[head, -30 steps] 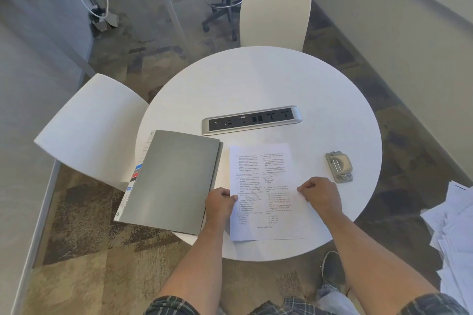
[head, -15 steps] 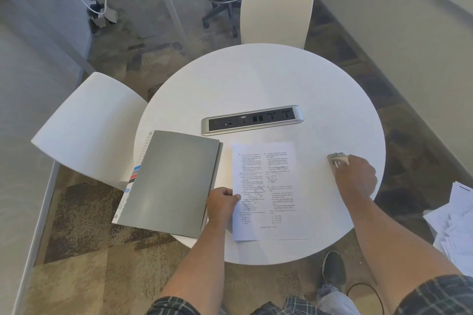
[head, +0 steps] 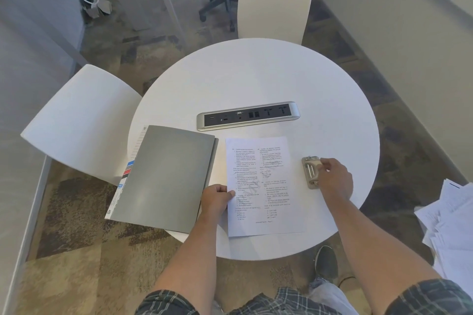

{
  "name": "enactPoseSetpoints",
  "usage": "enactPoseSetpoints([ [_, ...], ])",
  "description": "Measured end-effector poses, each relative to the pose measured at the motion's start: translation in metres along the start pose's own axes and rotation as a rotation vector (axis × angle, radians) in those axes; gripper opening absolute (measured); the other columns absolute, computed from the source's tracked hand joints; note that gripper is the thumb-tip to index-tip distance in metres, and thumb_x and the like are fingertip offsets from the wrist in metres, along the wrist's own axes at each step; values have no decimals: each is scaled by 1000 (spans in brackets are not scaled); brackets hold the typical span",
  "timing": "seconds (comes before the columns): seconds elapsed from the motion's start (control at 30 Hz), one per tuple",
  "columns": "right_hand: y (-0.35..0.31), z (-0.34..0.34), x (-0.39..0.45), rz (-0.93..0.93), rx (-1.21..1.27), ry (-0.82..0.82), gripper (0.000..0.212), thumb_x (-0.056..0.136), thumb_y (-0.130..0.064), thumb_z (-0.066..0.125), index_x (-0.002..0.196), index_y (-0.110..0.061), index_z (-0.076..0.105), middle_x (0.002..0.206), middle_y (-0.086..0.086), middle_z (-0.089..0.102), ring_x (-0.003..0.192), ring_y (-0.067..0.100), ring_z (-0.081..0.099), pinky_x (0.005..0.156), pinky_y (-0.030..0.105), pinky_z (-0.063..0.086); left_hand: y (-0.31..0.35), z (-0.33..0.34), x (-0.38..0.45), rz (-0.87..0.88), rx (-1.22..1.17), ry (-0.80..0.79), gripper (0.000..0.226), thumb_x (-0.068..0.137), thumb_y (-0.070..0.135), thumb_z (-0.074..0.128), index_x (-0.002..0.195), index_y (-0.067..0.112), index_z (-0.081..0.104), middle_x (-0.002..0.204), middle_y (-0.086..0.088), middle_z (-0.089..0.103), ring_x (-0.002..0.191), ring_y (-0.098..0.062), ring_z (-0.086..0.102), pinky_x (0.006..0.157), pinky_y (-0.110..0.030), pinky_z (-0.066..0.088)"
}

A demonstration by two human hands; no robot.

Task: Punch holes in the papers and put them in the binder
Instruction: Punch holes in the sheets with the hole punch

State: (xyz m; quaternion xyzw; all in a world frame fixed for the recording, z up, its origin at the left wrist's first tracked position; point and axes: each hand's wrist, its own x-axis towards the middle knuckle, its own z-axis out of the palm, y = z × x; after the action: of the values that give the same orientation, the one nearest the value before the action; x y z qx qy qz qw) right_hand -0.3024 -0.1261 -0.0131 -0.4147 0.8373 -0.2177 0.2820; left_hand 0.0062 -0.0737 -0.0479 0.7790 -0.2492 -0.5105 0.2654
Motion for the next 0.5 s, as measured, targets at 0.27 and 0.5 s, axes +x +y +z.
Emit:
enactPoseSetpoints([
  [0.27, -6, 11, -16, 18, -15, -81, 19, 98, -32, 57, 112, -20, 63, 104, -5, 73, 83, 18, 58, 67, 31, 40, -4, -2, 2, 7, -41, -39, 13, 84, 1, 77, 76, 6, 68, 76, -8, 75, 69, -24, 66, 68, -35, 54],
  [0.5, -9, 13, -19, 19, -56, -107, 18, 97, -32, 60, 109, -20, 64, 101, -3, 72, 84, 19, 57, 71, 31, 41, -9, -5, 6, -20, -105, -17, 8, 83, 1, 79, 84, -1, 71, 85, -17, 77, 73, -29, 68, 75, -45, 59],
])
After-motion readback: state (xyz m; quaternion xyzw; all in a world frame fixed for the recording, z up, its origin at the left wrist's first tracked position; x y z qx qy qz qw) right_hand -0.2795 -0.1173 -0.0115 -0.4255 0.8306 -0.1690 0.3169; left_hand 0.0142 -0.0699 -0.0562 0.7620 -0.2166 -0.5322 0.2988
